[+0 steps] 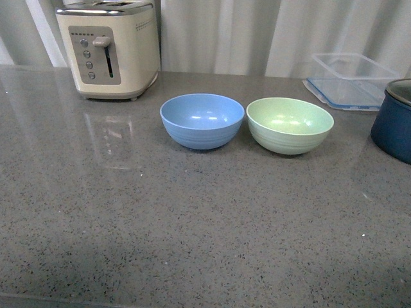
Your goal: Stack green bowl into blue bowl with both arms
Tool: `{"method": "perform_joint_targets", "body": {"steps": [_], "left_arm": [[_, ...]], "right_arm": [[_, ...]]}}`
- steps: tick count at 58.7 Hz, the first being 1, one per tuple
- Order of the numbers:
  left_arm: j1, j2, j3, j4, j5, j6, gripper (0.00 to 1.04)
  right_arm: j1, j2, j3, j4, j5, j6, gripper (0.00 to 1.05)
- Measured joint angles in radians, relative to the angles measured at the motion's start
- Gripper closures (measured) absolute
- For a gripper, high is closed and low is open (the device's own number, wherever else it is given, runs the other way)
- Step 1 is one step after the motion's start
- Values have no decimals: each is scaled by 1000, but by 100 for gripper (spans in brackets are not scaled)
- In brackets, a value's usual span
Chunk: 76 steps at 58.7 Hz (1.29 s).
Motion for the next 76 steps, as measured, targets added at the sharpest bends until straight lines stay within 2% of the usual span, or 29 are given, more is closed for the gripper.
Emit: {"method": "perform_joint_targets", "body": {"steps": [3,7,10,12,16,20,24,31,40,62,76], "left_arm": [[0,0,0,0,0,0,58],[0,0,0,0,-1,0,44],[0,0,0,0,2,0,36],[0,0,0,0,1,0,27],[0,0,0,0,1,0,13],[0,-1,0,0,1,2,5],[0,-1,0,0,1,2,7],[0,-1,0,0,1,3,7],[0,-1,0,0,1,3,7],[0,-1,0,0,1,3,7],[0,-1,0,0,1,3,7]], "right_arm": [[-3,2,0,-2,-14,-1,10],[-54,92,39,-35,-249,1,10],[-48,167,73,-17,-325,9,10],[-21,266,127,11,-373,31,10],[33,415,224,29,-373,71,10],[91,568,324,40,-364,115,10],[140,707,412,45,-355,151,10],[213,999,590,40,-256,189,10],[243,1318,806,7,-141,214,10],[220,1778,1205,-78,45,299,10],[175,1943,1356,-124,132,335,10]]}}
